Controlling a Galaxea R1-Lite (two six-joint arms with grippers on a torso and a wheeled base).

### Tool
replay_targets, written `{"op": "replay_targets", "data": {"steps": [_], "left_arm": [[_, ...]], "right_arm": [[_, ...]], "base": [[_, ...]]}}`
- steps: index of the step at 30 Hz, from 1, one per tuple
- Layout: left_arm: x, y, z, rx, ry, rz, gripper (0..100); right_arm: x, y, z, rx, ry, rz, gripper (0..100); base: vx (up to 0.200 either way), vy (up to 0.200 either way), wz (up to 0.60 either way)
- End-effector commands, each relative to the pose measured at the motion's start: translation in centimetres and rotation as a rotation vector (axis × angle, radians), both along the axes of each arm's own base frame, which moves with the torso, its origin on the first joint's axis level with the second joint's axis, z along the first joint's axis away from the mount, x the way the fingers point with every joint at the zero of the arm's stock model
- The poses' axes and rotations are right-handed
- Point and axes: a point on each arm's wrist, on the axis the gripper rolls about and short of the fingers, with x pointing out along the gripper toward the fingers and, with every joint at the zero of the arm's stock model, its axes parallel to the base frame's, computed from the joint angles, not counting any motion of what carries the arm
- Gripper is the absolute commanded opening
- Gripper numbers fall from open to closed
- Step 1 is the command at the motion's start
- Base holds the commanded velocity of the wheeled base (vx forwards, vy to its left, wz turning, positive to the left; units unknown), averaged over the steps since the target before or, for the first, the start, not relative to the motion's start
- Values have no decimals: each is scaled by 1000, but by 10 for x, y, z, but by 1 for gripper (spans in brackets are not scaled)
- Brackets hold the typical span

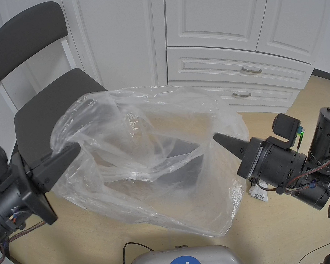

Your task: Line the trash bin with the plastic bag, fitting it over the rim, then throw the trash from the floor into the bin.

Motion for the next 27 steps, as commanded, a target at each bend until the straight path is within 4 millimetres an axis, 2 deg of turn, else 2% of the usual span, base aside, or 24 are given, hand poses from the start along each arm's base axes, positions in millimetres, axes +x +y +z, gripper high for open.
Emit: {"op": "replay_targets", "data": {"steps": [1,8,14,22,27], "left_arm": [[27,-16,-23,113,90,90,0],[34,-18,-28,143,100,162,0],[39,-14,-31,165,110,196,0],[56,-6,-40,192,148,277,0],[61,-1,-41,207,142,310,0]], "right_arm": [[-2,-1,1,-3,-6,0,0],[2,5,-8,-98,-34,-81,0],[-2,6,-6,-124,-60,-99,0],[-9,-8,6,-224,-155,-263,0],[-15,-21,2,-319,-195,-292,0]], "base": [[0,0,0],[0,0,0],[0,0,0],[0,0,0],[0,0,0]]}}
